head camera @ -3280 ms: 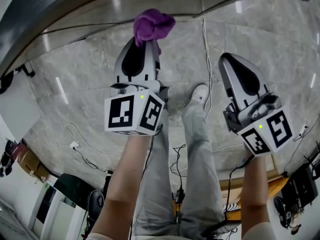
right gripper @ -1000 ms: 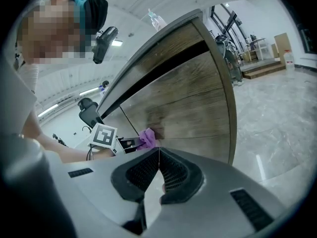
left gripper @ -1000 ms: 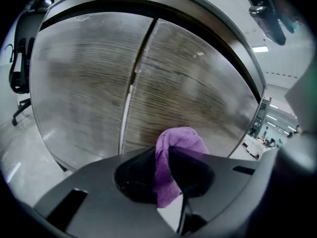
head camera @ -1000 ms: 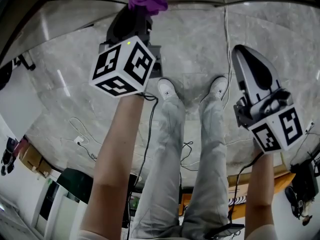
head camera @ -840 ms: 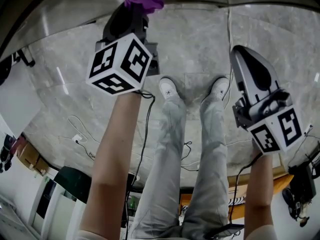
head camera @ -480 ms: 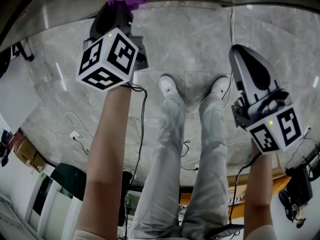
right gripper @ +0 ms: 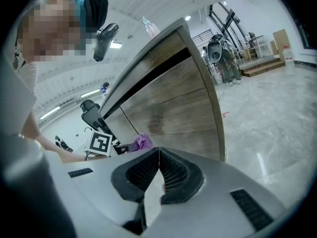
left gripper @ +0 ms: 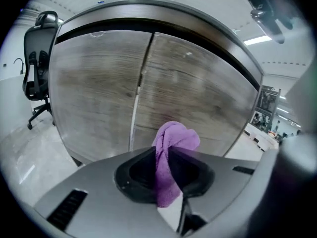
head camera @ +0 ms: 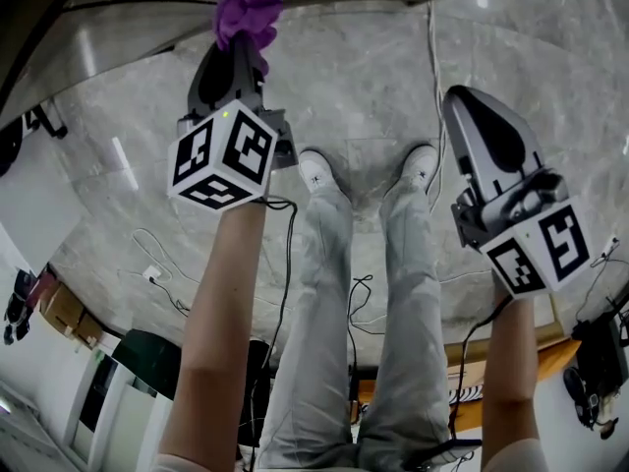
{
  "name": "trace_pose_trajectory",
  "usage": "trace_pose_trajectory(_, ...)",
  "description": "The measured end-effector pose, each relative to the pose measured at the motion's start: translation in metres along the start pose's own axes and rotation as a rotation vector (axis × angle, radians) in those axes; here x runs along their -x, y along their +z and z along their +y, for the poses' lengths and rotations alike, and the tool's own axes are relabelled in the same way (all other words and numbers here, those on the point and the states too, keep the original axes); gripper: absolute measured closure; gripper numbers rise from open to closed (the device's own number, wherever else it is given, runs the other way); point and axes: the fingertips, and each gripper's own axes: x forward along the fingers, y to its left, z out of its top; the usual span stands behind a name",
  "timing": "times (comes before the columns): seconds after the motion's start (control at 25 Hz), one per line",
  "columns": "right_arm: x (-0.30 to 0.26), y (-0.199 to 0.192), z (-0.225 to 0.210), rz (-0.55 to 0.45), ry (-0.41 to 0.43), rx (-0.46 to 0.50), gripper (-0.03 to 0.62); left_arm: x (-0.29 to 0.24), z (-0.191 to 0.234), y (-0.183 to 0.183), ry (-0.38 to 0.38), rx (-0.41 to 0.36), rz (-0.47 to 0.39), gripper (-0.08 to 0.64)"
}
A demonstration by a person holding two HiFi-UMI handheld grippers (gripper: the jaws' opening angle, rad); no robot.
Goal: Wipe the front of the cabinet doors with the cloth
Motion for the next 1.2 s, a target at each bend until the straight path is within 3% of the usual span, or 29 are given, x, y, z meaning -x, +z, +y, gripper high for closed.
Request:
trace_pose_trajectory(0.24,0.033,-0.002,-0.040,-0.003,-0.011,-0.024,0.565,-0.013,-0.099,-0.037,-0.137,-0.100,0.069,0.492)
trace_pose_trajectory(0.68,0.069,-0.014,-0.115,0.019,-0.039,-0.075,0.565,-0.068,-0.251,-0.083,-0.335,-0.185,0.140,0.492)
trace_pose_trajectory(0.84,0.079,-0.022,-0.133,0.012,-0.062,-0.113,0.565,-0.092,-0.277,-0.095,-0.340,-0.160,0.163,0.492)
trace_pose_trajectory(1.04,0.086,-0.033,-0.135,0.002,-0.072,-0.151,0.565,-0.111,-0.275,-0.092,-0.280,-0.092,0.165,0.492)
trace_pose_trajectory(1.2,0.082,-0.037,-0.130,0.008,-0.064,-0.158,0.565,-0.115,-0.266,-0.092,-0.280,-0.120,0.175,0.494)
